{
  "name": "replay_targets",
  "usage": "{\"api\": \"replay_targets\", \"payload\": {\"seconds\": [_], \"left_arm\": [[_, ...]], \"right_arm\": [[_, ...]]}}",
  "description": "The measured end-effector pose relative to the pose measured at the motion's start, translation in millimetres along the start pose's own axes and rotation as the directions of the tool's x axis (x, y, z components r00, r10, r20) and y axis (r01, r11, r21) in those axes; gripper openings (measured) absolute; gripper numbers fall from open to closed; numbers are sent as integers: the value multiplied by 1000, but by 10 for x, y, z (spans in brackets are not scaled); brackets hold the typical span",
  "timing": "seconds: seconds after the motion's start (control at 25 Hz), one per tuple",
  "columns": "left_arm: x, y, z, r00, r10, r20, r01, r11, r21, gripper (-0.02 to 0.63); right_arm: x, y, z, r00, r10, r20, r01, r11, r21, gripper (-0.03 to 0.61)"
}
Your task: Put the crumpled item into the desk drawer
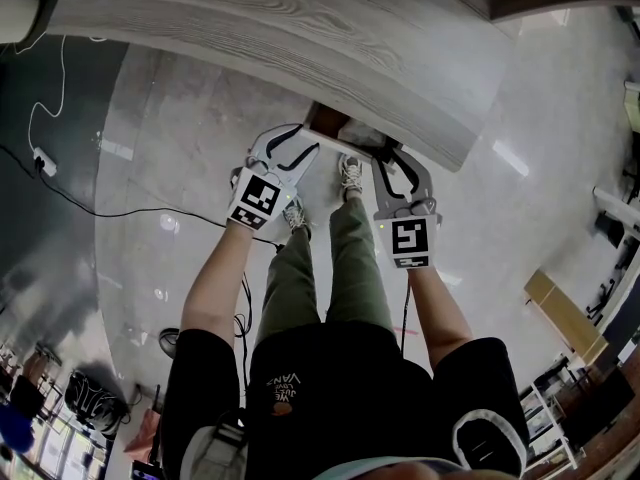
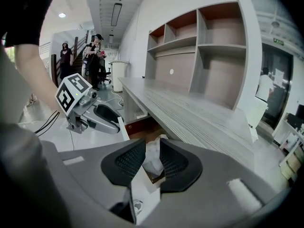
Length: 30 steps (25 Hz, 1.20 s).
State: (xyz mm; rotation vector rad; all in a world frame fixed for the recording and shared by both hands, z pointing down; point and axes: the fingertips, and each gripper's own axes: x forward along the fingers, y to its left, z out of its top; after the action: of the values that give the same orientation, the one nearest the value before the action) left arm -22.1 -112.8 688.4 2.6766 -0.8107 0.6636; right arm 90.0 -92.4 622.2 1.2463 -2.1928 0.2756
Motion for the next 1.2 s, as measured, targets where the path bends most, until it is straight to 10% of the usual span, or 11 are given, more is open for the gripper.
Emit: {"api": "replay_targets", "payload": {"seconds": [0.6, 1.2], "left_arm": [[-211, 29, 112, 1000, 17, 6, -17, 1000, 3, 221], [-852, -64, 903, 978, 108, 181, -105, 994, -27, 151]], "right_arm": [[-130, -65, 86, 999, -47, 20, 46, 998, 48, 72], [-634, -72, 482, 982, -146, 115, 137, 987, 88, 34]]}}
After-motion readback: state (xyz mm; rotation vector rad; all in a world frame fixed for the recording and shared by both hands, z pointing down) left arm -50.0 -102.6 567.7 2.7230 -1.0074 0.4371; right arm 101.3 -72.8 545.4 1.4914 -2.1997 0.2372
